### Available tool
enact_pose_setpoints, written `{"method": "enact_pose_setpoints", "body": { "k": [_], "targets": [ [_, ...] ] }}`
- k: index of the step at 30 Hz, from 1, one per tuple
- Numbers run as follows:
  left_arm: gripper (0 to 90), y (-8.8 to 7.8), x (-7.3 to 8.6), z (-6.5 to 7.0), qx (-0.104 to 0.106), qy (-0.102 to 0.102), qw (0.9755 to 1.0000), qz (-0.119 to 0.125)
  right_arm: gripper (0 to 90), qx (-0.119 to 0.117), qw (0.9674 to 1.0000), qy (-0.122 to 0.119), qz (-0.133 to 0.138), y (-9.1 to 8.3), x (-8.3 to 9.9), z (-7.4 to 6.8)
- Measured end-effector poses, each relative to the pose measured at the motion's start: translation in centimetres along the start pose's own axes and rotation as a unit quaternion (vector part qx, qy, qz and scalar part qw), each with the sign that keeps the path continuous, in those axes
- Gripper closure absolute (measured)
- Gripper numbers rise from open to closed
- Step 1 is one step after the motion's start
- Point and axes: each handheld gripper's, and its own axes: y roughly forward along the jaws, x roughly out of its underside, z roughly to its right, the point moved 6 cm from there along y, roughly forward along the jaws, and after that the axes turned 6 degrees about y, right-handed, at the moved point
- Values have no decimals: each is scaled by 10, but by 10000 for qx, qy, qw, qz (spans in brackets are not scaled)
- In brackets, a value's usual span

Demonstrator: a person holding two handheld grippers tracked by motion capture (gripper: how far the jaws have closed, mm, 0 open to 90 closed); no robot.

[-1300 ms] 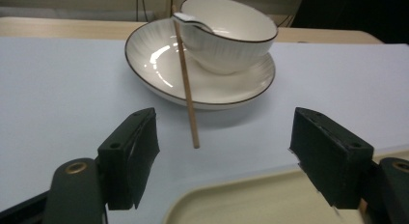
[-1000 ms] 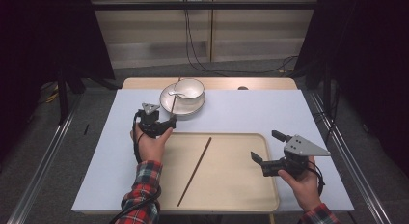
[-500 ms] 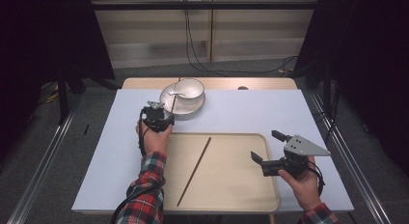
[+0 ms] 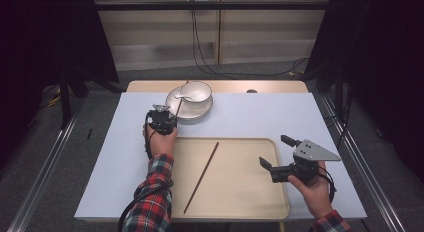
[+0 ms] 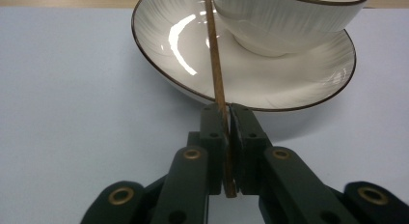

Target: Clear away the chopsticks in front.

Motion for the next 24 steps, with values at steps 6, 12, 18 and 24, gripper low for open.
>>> {"method": "enact_pose_setpoints", "body": {
  "k": [6,12,18,24],
  "targets": [
    [862,-13,6,-4,-3,-125,9999,-16,4,-4,10000,2,21,-1,0,0],
    [863,-31,13,-7,53,-300,9995,79,4,20,10000,-2,15,0,0,0],
    [863,-50,18,-8,79,-410,9990,166,6,25,10000,-8,25,0,-1,-1],
    [863,-65,22,-5,102,-419,9988,249,5,16,10000,-11,23,0,-1,-1]
  ]
}}
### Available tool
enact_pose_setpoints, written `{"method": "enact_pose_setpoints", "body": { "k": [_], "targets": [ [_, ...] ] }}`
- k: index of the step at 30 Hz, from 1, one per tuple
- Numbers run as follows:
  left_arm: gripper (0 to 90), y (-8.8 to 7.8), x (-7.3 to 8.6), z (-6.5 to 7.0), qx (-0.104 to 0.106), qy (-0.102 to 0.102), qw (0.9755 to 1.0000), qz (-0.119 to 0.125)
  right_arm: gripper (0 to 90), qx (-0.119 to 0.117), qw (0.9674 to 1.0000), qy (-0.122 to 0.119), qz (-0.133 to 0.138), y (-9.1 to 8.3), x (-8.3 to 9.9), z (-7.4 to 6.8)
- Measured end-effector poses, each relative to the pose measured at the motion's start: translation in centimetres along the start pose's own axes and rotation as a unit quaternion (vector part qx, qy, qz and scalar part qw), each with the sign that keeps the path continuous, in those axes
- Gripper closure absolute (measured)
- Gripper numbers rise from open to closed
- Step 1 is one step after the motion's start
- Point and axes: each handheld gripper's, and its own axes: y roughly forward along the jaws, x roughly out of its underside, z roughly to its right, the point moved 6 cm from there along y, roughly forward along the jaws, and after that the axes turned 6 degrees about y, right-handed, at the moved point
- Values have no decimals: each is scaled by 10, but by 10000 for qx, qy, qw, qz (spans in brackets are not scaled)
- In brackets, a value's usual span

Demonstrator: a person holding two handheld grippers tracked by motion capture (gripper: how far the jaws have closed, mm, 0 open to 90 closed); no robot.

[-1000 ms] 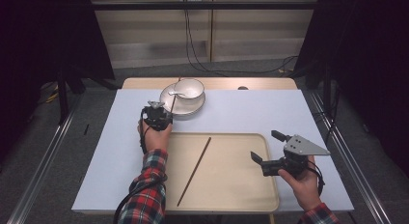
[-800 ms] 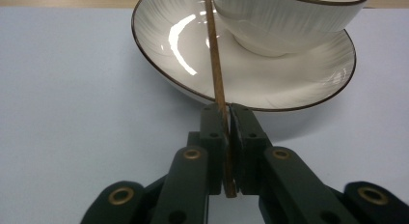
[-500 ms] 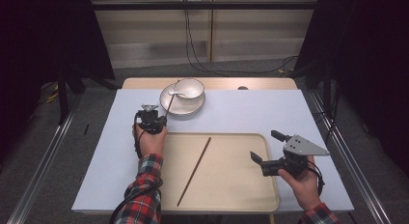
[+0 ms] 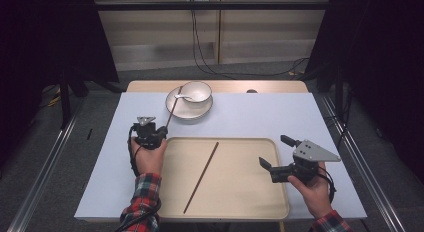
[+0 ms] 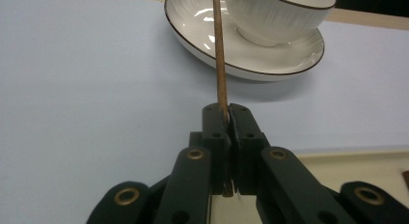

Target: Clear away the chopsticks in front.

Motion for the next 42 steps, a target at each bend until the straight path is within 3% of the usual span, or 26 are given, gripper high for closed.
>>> {"method": "enact_pose_setpoints", "body": {
  "k": [18,30,42],
  "targets": [
    [863,-39,28,4,48,-54,10000,29,0,-19,10000,-14,10,-1,0,1],
    [863,-67,47,9,222,-186,9995,132,0,-23,10000,-57,1,-1,0,0],
    [863,-84,57,13,283,-267,9992,124,0,-40,10000,-41,-16,-1,0,0]
  ]
}}
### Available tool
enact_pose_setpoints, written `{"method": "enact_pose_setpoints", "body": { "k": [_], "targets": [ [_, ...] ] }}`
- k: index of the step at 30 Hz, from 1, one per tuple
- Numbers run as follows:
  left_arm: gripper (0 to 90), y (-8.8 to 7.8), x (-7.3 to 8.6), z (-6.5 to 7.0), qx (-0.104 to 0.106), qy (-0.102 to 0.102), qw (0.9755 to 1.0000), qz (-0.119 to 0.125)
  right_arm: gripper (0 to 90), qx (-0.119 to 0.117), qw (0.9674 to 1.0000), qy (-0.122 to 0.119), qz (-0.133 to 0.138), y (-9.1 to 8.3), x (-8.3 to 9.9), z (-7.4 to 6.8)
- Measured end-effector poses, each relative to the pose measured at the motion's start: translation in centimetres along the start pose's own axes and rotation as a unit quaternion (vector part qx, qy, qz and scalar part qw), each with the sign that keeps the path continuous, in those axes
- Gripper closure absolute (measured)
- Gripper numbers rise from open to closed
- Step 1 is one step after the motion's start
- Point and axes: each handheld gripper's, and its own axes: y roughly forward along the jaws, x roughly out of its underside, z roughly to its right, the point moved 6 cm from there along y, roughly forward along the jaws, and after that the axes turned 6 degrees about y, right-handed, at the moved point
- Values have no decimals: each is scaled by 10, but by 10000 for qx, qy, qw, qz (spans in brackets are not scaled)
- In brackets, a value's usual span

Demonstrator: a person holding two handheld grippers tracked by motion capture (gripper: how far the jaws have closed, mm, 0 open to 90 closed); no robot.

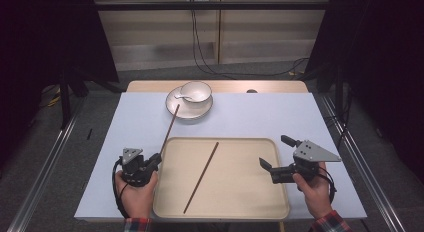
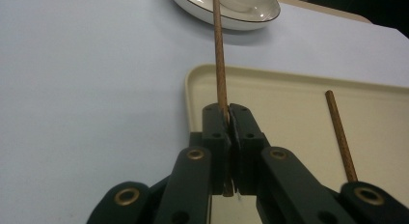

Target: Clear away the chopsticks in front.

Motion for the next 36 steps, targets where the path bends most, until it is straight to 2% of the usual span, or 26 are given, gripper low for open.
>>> {"method": "enact_pose_setpoints", "body": {
  "k": [7,19,25,36],
  "targets": [
    [863,-9,7,3,85,-94,9999,23,0,5,10000,-22,18,0,0,0],
    [863,-23,18,9,149,-111,9998,-64,0,16,10000,-1,8,0,0,0],
    [863,-29,21,14,275,-132,9995,-50,0,12,10000,-9,7,0,0,0],
    [863,-34,24,22,430,-10,9990,-155,0,16,10000,-12,6,0,0,0]
  ]
}}
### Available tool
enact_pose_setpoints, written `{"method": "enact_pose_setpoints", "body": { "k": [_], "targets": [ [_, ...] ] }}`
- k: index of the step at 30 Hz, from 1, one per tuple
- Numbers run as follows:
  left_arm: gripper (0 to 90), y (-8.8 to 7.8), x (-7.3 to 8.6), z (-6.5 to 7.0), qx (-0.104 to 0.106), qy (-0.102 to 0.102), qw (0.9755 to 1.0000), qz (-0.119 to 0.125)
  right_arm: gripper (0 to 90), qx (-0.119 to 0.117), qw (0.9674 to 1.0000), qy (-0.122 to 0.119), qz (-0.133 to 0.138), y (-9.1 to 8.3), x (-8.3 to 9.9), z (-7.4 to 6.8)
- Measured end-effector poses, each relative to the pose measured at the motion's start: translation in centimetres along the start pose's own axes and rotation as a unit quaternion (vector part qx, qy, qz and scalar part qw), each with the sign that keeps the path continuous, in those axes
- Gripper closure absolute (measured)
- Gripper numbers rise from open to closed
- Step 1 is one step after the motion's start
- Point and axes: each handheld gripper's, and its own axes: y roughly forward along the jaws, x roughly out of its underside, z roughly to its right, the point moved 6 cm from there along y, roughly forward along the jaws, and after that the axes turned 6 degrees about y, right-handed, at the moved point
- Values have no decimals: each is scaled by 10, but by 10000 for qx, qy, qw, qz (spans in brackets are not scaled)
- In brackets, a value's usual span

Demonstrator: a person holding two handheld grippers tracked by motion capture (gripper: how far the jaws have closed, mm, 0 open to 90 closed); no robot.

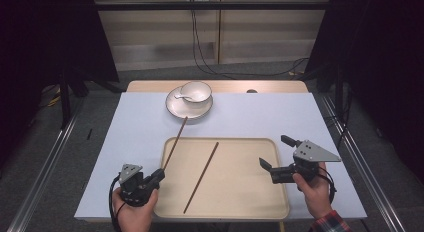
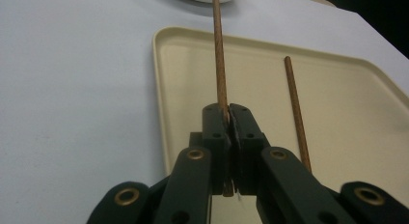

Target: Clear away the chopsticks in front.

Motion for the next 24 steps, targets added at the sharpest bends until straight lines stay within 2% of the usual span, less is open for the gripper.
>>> {"method": "enact_pose_setpoints", "body": {
  "k": [16,24],
  "targets": [
    [862,-4,3,13,275,236,9993,-108,0,38,10000,-5,12,1,0,0],
    [862,-4,7,19,446,353,9981,-231,0,54,10000,10,16,0,0,1]
  ]
}}
